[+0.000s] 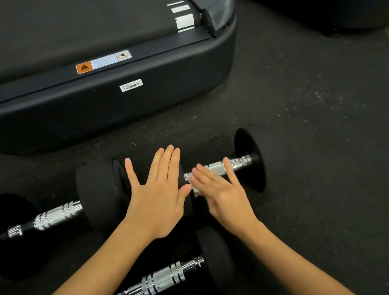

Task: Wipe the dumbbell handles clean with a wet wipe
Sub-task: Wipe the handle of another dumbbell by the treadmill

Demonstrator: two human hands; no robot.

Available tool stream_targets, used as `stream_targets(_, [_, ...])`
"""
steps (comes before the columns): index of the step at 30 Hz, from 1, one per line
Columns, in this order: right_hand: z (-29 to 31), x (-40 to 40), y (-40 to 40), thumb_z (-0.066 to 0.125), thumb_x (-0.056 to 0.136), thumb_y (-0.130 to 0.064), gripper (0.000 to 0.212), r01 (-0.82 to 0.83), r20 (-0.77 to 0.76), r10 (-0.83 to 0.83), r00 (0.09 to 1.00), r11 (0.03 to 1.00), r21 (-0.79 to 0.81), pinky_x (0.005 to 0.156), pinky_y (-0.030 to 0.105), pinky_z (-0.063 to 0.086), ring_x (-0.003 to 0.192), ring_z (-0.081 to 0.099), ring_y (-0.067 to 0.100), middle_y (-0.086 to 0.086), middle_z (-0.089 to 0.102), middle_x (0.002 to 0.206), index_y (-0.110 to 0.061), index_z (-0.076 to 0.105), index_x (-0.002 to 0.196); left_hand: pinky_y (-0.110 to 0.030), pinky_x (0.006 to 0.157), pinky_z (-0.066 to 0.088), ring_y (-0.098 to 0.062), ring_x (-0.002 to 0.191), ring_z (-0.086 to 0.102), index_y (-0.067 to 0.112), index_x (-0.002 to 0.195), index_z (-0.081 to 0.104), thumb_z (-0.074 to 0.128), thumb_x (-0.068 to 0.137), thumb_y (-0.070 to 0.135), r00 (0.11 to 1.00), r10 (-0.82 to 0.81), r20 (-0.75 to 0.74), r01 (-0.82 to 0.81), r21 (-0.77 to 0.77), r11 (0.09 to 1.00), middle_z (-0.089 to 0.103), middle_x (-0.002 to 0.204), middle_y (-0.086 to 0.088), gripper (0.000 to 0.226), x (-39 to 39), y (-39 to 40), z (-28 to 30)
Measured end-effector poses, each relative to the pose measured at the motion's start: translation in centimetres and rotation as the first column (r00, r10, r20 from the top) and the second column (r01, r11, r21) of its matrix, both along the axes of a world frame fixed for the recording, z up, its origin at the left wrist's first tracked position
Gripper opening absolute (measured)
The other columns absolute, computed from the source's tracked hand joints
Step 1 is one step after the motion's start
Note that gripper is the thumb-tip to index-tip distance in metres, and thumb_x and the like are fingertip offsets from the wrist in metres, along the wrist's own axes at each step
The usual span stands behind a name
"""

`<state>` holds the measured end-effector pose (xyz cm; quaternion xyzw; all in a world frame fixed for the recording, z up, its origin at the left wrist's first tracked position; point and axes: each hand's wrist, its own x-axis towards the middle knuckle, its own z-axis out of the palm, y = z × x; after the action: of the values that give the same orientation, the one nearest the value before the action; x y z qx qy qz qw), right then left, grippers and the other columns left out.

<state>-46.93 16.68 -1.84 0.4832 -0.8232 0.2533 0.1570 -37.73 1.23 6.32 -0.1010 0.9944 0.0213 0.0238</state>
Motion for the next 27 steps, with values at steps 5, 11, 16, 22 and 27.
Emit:
stream_targets(5, [0.5, -0.1, -1.3, 0.052, 0.088, -0.006, 0.043, 0.015, 0.051, -0.016, 0.999, 0.999, 0.036, 0.122, 0.045, 0.000, 0.134, 0.047, 0.017, 0.005, 0.060, 0.135, -0.009, 0.060, 0.130, -0.065, 0.109, -0.013, -0.013, 0.148, -0.018, 0.018, 0.152, -0.017, -0.012, 0.083, 0.057, 1.000, 0.005, 0.015, -0.005, 0.004, 1.000, -0.019, 0.161, 0.004, 0.079, -0.2, 0.0, 0.1])
stream_targets(11, [0.2, -1.5, 1.8, 0.042, 0.087, -0.008, 0.051, -0.055, 0.020, 0.053, 0.998, 0.996, 0.075, 0.121, 0.048, -0.004, 0.138, 0.039, 0.009, -0.004, 0.054, 0.142, -0.019, 0.058, 0.134, -0.065, 0.108, -0.014, -0.014, 0.149, -0.013, 0.018, 0.153, -0.012, -0.007, 0.087, 0.057, 1.000, -0.008, -0.008, 0.008, 0.016, 1.000, -0.013, 0.163, 0.003, 0.077, 0.0, 0.0, 0.0])
stream_targets(16, [0.2, -0.6, 0.5, 0.048, 0.088, -0.005, 0.048, 0.017, 0.037, -0.019, 0.999, 0.998, 0.063, 0.122, 0.047, -0.003, 0.138, 0.040, 0.015, 0.002, 0.056, 0.139, -0.013, 0.058, 0.134, -0.063, 0.105, -0.018, -0.012, 0.148, -0.015, 0.020, 0.152, -0.015, -0.008, 0.086, 0.057, 1.000, 0.008, -0.009, -0.007, 0.016, 1.000, -0.015, 0.162, 0.005, 0.077, -0.3, -0.2, 0.0])
stream_targets(22, [-0.6, -0.7, 1.9, 0.042, 0.090, -0.010, 0.048, -0.044, 0.002, 0.044, 0.999, 0.997, 0.067, 0.122, 0.045, -0.001, 0.140, 0.034, 0.013, -0.002, 0.052, 0.143, -0.018, 0.057, 0.135, -0.063, 0.106, -0.018, -0.011, 0.148, -0.017, 0.021, 0.152, -0.016, -0.008, 0.086, 0.058, 1.000, 0.006, -0.005, -0.006, 0.025, 1.000, -0.018, 0.161, 0.006, 0.077, -0.1, -0.3, 0.1])
stream_targets(27, [0.4, -0.4, -1.0, 0.059, 0.089, -0.009, 0.046, 0.044, 0.011, -0.045, 0.999, 0.997, 0.067, 0.121, 0.049, 0.000, 0.139, 0.040, 0.020, -0.001, 0.057, 0.139, -0.018, 0.057, 0.134, -0.064, 0.107, -0.016, -0.010, 0.148, -0.015, 0.021, 0.153, -0.012, -0.006, 0.086, 0.058, 1.000, 0.012, -0.018, -0.012, 0.040, 0.999, -0.015, 0.162, 0.007, 0.077, -0.2, -0.3, 0.0])
